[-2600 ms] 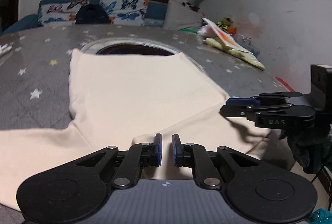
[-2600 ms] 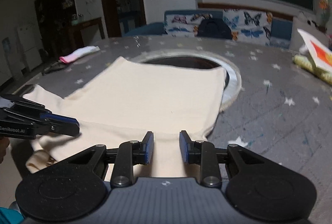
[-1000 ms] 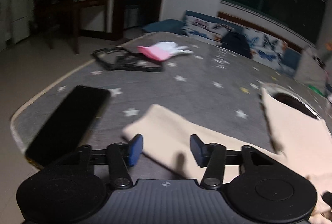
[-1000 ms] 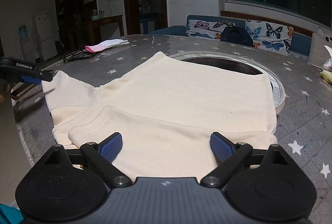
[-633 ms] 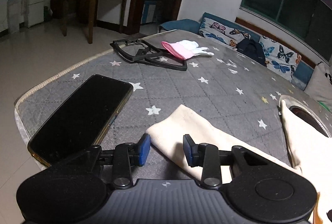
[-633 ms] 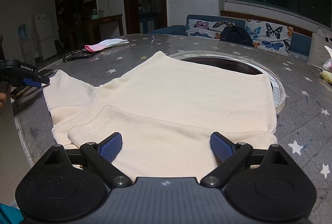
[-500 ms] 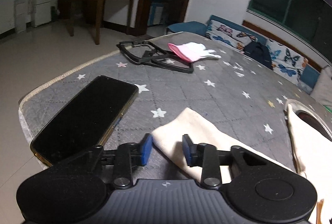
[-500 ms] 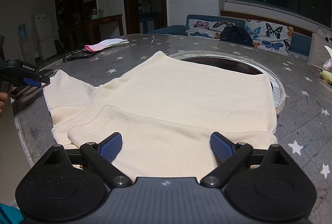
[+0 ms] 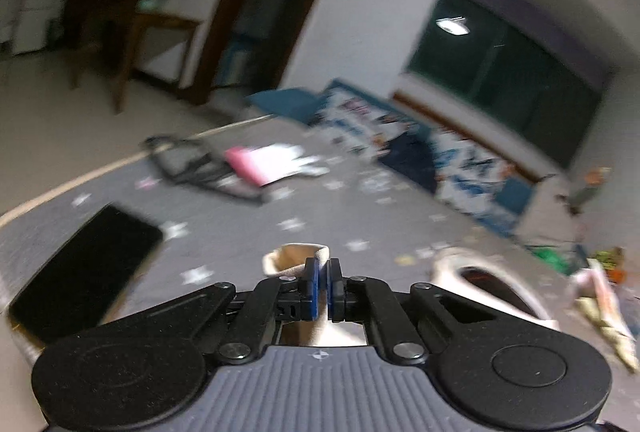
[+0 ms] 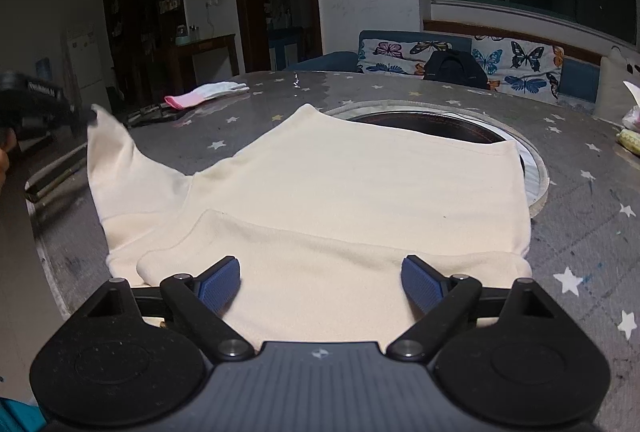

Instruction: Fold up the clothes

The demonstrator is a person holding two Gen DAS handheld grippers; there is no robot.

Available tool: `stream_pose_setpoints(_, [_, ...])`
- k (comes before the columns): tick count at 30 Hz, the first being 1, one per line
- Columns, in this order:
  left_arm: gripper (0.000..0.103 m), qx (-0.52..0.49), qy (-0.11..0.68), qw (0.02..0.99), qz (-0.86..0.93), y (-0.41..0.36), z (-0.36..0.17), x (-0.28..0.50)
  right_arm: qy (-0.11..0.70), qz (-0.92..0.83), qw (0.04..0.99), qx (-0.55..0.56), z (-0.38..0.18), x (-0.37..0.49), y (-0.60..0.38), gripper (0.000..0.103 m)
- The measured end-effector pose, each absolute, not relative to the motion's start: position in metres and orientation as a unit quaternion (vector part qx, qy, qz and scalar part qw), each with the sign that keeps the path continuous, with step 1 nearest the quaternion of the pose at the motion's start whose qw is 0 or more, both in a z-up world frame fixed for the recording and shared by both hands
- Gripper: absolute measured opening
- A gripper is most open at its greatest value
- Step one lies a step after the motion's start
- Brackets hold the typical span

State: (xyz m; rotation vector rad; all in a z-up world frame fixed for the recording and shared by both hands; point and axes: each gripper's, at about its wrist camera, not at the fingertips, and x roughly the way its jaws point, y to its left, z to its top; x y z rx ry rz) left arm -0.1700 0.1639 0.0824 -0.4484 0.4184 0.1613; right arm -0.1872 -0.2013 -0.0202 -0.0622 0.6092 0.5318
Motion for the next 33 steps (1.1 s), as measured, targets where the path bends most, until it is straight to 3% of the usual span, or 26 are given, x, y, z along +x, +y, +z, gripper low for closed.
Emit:
stream_pose_setpoints(12, [0.004, -0.197, 0.213, 0.944, -0.159, 0.045, 0.122, -0.147, 0.261, 0.247, 0.933, -0.007, 0.0, -0.204, -0.231, 0.087])
stream_pose_setpoints(22, [0.005, -0.157, 0.301, 0.894, -0.292, -0.04, 0.084, -0.116, 0.245, 0.203, 0.948, 0.006, 0.012, -0.211, -0.265, 0.087])
stream_pose_setpoints(26, [0.008, -0.144, 0.336, 0.871, -0.328, -0.042, 0.068, -0.118, 0.241, 0.191, 0.952, 0.009, 0.015, -0.211, -0.274, 0.087])
stream_pose_setpoints(30, [0.019, -0.12, 0.337, 0.869, -0.342, -0.029, 0.064, -0.128, 0.235, 0.188, 0.954, 0.007, 0.019, -0.209, -0.275, 0.086])
stream_pose_setpoints(33, [0.019, -0.103, 0.323, 0.887, -0.314, -0.009, 0.065, -0.131, 0.231, 0.199, 0.952, 0.001, 0.021, -0.203, -0.267, 0.081])
